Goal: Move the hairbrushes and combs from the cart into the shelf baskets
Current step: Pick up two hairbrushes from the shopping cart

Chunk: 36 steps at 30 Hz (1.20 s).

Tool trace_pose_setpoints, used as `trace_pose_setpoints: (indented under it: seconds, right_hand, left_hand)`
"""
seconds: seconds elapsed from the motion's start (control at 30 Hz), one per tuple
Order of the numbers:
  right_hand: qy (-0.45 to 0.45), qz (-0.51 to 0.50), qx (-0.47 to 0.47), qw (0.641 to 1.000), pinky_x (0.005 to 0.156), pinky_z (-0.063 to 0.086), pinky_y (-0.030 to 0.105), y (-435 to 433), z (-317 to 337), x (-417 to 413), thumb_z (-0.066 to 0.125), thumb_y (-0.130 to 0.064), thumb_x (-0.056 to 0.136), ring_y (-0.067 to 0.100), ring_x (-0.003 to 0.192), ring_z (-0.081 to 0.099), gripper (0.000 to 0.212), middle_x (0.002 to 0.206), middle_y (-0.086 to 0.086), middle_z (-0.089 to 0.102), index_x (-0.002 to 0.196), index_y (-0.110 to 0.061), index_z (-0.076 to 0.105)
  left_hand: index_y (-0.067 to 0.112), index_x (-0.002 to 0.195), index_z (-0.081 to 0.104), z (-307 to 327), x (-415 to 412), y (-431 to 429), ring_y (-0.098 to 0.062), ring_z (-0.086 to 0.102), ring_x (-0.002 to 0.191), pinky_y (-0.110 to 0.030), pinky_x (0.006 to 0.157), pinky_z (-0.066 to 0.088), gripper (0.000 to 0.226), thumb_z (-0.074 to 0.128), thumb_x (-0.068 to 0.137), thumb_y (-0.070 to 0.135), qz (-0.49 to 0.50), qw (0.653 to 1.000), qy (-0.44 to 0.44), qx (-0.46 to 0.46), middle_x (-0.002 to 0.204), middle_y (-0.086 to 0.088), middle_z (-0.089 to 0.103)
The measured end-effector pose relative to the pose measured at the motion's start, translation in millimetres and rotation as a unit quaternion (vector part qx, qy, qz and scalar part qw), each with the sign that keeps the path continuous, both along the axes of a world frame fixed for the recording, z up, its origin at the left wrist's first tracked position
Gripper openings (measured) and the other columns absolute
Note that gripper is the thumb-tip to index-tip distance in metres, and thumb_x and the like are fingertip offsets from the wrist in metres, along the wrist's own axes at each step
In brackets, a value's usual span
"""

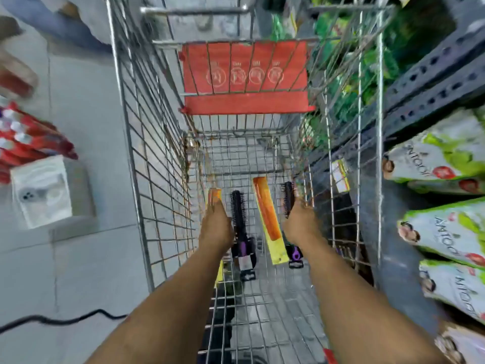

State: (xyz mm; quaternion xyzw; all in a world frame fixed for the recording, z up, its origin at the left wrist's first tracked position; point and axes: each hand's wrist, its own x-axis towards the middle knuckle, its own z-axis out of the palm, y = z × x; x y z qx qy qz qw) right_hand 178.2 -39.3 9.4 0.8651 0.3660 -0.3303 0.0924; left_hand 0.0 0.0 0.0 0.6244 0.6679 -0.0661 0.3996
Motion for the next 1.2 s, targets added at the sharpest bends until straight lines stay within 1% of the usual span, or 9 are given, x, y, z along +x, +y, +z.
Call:
trace_pose_setpoints:
  seconds: [0.13, 0.2, 0.3, 0.37, 0.5, 0.67, 0.8, 1.0, 1.2]
  right_hand:
    - [0.013, -0.041, 0.011, 0.999, 0.081, 0.039, 0.03, -4, -18, 4, 0.041, -0.006, 0.097, 0.036, 0.116, 0.053, 0.043, 0.131, 0.022, 0.053, 0.14, -0.003, 0.038]
    - [0.021, -0.052, 0.019, 0.998, 0.078, 0.036, 0.028, -9, -27, 3, 0.037, -0.009, 0.1, 0.035, 0.116, 0.052, 0.04, 0.132, 0.022, 0.053, 0.14, -0.005, 0.038]
    - [-0.023, -0.03, -0.015, 0.999, 0.087, 0.047, 0.043, -11, -30, 0, 0.041, -0.001, 0.094, 0.039, 0.112, 0.057, 0.054, 0.126, 0.023, 0.057, 0.146, -0.004, 0.027]
    - [-0.023, -0.026, -0.032, 0.999, 0.085, 0.051, 0.046, -10, -34, -3, 0.039, 0.005, 0.091, 0.04, 0.108, 0.059, 0.057, 0.124, 0.025, 0.058, 0.146, -0.004, 0.025]
    - [-0.044, -0.023, -0.046, 0.998, 0.074, 0.05, 0.044, -10, -44, -5, 0.034, 0.003, 0.093, 0.039, 0.101, 0.061, 0.056, 0.118, 0.024, 0.061, 0.147, -0.004, 0.022]
    - [-0.063, -0.021, -0.053, 0.996, 0.079, 0.054, 0.046, -10, -44, -4, 0.036, -0.006, 0.098, 0.039, 0.106, 0.059, 0.055, 0.118, 0.026, 0.061, 0.15, -0.005, 0.019]
    - [-0.077, -0.013, -0.067, 0.995, 0.078, 0.052, 0.047, -8, -40, -5, 0.043, -0.009, 0.096, 0.04, 0.11, 0.057, 0.057, 0.121, 0.026, 0.06, 0.148, -0.003, 0.019]
    - [-0.092, -0.045, -0.052, 0.993, 0.071, 0.052, 0.04, -2, -36, -7, 0.055, -0.012, 0.091, 0.036, 0.102, 0.064, 0.044, 0.114, 0.02, 0.066, 0.13, -0.001, 0.04]
    - [-0.098, -0.075, -0.028, 0.992, 0.074, 0.057, 0.04, 2, -20, -4, 0.066, -0.021, 0.086, 0.034, 0.095, 0.067, 0.043, 0.108, 0.018, 0.068, 0.12, -0.001, 0.048]
  left_hand:
    - [0.0, 0.137, 0.033, -14, 7, 1, -0.038, 0.043, 0.128, -0.04, 0.099, 0.04, 0.052, 0.054, 0.093, 0.018, 0.007, 0.998, 0.002, -0.067, 0.147, -0.021, 0.034]
    - [0.0, 0.13, 0.04, -21, 11, -3, -0.039, 0.05, 0.118, -0.042, 0.095, 0.043, 0.05, 0.059, 0.091, 0.025, 0.03, 0.995, -0.006, -0.091, 0.14, -0.021, 0.042]
    - [0.003, 0.119, 0.045, -33, 13, -9, -0.036, 0.059, 0.098, -0.044, 0.082, 0.051, 0.048, 0.064, 0.087, 0.033, 0.046, 0.991, -0.002, -0.123, 0.111, -0.019, 0.061]
    - [0.005, 0.114, 0.047, -37, 13, -14, -0.033, 0.061, 0.092, -0.044, 0.079, 0.054, 0.045, 0.067, 0.085, 0.032, 0.061, 0.99, -0.006, -0.128, 0.103, -0.015, 0.063]
    - [0.006, 0.115, 0.05, -42, 13, -17, -0.029, 0.062, 0.091, -0.043, 0.08, 0.055, 0.043, 0.07, 0.083, 0.027, 0.096, 0.987, -0.023, -0.128, 0.105, -0.012, 0.065]
    - [0.012, 0.106, 0.05, -46, 16, -16, -0.029, 0.063, 0.087, -0.043, 0.077, 0.057, 0.038, 0.072, 0.08, 0.029, 0.132, 0.982, -0.027, -0.135, 0.1, -0.01, 0.063]
    - [0.009, 0.113, 0.058, -49, 16, -20, -0.027, 0.066, 0.086, -0.041, 0.078, 0.057, 0.042, 0.071, 0.079, 0.031, 0.147, 0.979, -0.041, -0.137, 0.1, -0.008, 0.067]
    - [0.009, 0.108, 0.064, -48, 11, -21, -0.022, 0.059, 0.083, -0.029, 0.069, 0.046, 0.029, 0.067, 0.085, 0.025, 0.17, 0.974, -0.07, -0.133, 0.095, -0.003, 0.065]
    - [0.01, 0.11, 0.066, -47, 8, -15, -0.027, 0.065, 0.091, -0.038, 0.082, 0.055, 0.034, 0.068, 0.083, 0.031, 0.199, 0.97, -0.091, -0.108, 0.1, -0.007, 0.07]
